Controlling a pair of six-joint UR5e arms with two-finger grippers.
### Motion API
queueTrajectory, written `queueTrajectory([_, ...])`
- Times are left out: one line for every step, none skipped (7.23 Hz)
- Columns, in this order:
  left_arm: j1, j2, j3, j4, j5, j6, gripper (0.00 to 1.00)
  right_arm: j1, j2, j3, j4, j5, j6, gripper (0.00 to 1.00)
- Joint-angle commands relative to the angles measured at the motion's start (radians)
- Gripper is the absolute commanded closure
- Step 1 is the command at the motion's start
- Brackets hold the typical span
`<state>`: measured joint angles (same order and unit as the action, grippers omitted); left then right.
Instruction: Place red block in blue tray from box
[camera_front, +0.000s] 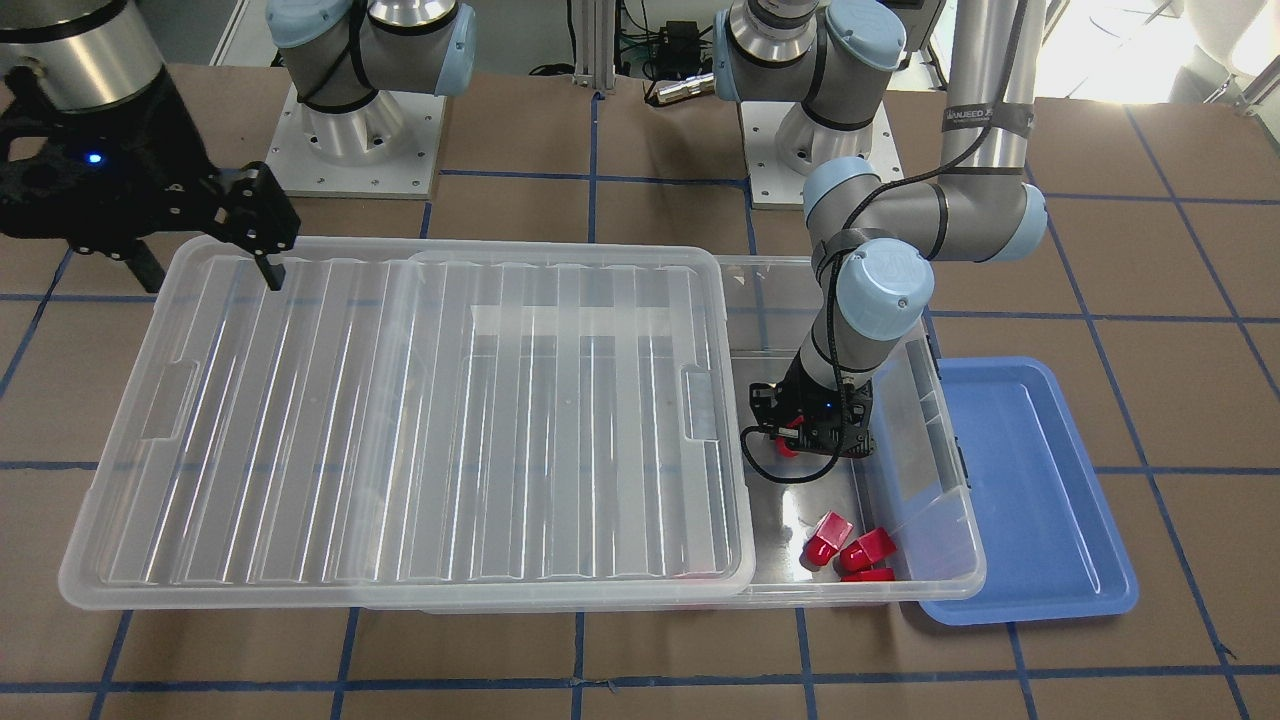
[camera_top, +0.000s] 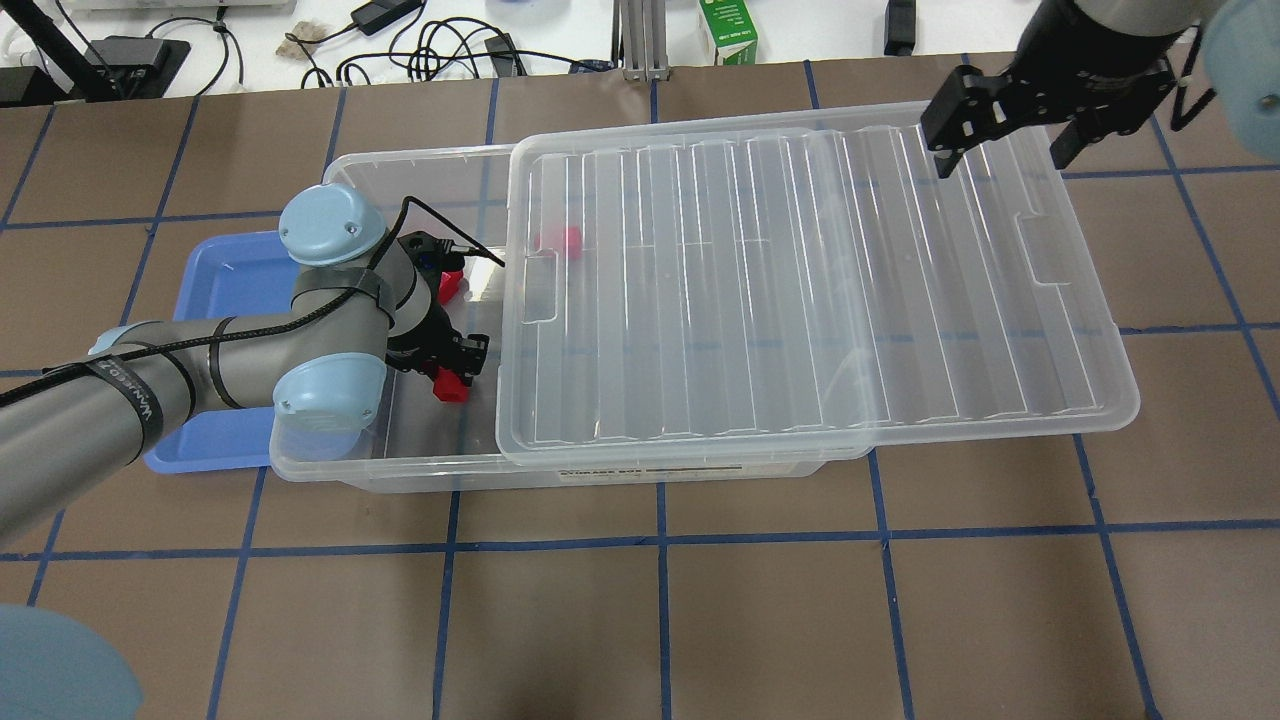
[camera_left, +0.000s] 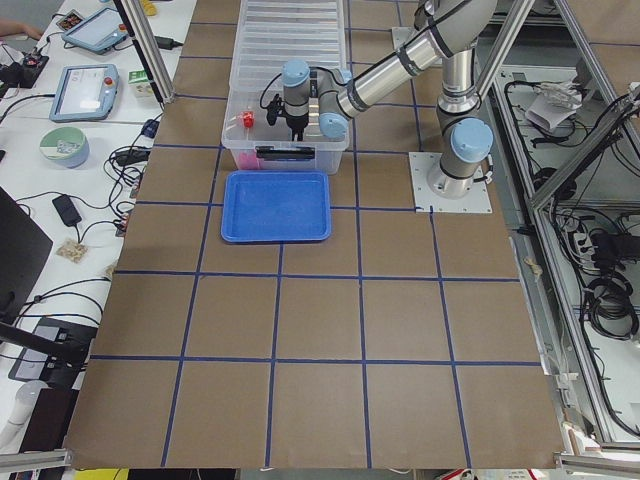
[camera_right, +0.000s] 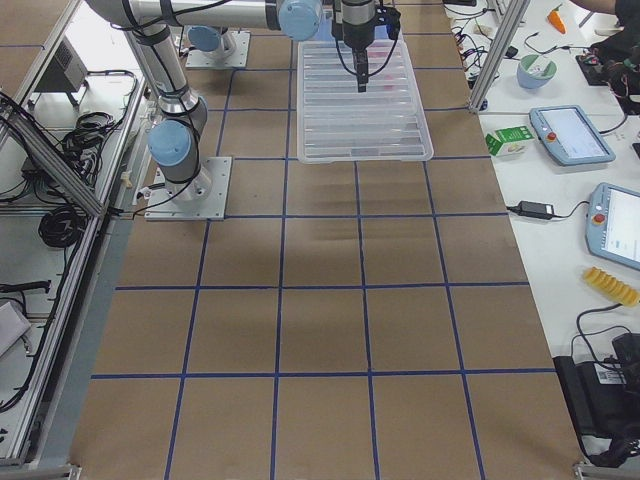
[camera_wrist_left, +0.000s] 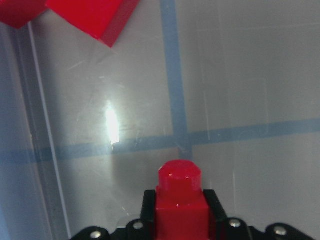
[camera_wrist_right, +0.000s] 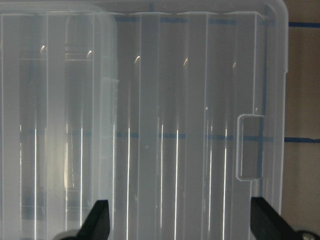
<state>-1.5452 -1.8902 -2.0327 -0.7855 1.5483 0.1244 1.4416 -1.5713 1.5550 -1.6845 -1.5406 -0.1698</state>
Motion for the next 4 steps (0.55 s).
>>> queueTrajectory([0.005, 0.032, 0.034, -0.035, 0.004, 0.0, 0.93, -0.082, 0.0, -0.001, -0.007, 0.014, -0.139, 0.0])
queueTrajectory([0.026, 0.061, 0.092, -0.143, 0.001, 0.0, 0.93, -0.163, 0.007, 0.002, -0.009, 0.013, -0.252, 0.0])
queueTrajectory([0.031, 0.116, 0.196, -0.345, 0.004, -0.002, 0.93, -0.288, 0.01, 0.007, 0.009, 0.022, -0.34, 0.0])
queueTrajectory([0.054, 0.159, 0.338, -0.553, 0.004, 0.0, 0.93, -0.346, 0.02, 0.042, 0.003, 0.024, -0.353, 0.0])
